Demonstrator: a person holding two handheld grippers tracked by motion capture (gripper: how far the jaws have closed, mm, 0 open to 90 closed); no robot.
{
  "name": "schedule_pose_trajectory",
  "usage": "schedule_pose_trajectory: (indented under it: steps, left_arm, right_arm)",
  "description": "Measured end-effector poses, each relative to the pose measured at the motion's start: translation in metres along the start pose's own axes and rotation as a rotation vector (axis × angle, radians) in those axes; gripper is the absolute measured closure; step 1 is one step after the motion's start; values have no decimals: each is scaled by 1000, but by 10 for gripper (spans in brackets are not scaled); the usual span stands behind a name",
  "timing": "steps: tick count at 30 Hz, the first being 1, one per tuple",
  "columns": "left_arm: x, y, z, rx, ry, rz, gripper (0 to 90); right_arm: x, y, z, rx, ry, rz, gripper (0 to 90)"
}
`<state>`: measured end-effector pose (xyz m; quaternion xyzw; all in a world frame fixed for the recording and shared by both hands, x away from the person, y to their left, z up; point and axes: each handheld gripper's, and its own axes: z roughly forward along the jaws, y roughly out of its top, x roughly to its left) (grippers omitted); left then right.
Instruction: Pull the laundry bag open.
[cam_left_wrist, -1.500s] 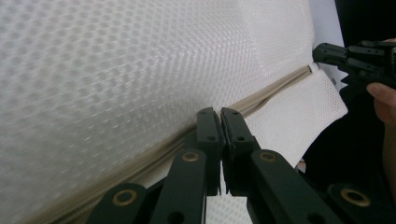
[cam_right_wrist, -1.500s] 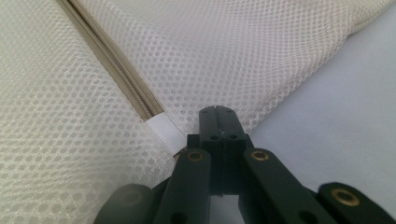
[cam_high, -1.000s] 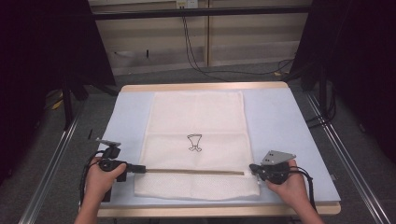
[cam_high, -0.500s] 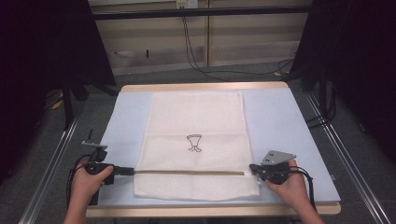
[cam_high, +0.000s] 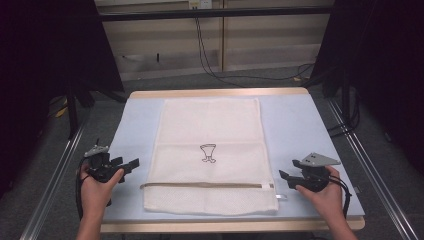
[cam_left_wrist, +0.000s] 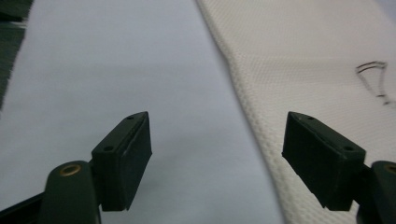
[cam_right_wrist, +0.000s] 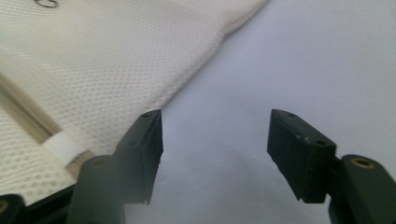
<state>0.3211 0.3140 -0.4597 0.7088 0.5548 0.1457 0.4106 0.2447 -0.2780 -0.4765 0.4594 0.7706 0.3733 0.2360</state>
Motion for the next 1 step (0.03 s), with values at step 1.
schedule_pose_trajectory:
  steps: [1]
  left_arm:
    - [0, 0, 1, 9, 16, 22, 220]
  right_arm:
    - [-3, 0, 0, 1, -22, 1, 324]
